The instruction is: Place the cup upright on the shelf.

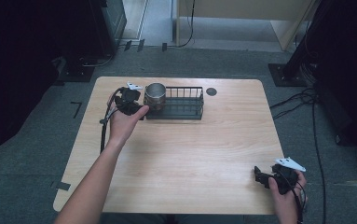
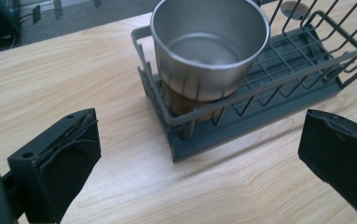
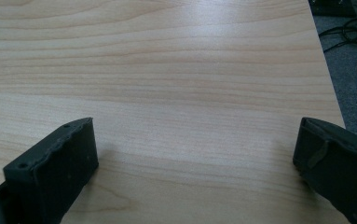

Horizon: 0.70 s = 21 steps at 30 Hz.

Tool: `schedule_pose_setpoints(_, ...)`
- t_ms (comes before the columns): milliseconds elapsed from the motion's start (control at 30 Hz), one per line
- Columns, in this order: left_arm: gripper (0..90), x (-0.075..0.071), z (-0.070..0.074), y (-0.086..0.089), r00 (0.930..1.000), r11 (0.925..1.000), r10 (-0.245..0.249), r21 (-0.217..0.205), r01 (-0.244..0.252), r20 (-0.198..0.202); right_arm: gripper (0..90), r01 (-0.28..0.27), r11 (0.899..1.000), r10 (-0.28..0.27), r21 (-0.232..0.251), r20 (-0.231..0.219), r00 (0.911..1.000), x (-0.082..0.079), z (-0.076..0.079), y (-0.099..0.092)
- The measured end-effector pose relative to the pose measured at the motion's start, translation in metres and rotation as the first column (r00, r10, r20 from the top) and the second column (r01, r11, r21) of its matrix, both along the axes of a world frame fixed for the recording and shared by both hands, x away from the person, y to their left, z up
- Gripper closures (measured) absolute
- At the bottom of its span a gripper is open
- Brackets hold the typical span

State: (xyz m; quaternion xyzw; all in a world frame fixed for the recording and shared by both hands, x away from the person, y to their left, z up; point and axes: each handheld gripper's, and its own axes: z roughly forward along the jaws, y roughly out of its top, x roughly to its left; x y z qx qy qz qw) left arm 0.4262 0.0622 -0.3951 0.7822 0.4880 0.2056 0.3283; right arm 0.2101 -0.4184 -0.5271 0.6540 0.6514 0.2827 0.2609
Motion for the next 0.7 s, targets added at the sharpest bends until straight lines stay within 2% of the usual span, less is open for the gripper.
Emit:
schedule_pose_setpoints(300, 0.0, -0.016, -0.01, 0.017, 0.9999, 0.9999, 0.009, 0.011, -0.009, -0.011, 0.0, 0.0, 1.0, 0.0, 0.0, 0.0, 1.0, 0.0, 0.0, 0.0)
schedule_pose_setpoints(700, 0.0, -0.034, -0.024, 0.039, 0.9994, 0.9995, 0.032, 0.007, -0.031, -0.013, 0.0, 0.0, 1.0, 0.0, 0.0, 0.0, 1.0, 0.0, 0.0, 0.0)
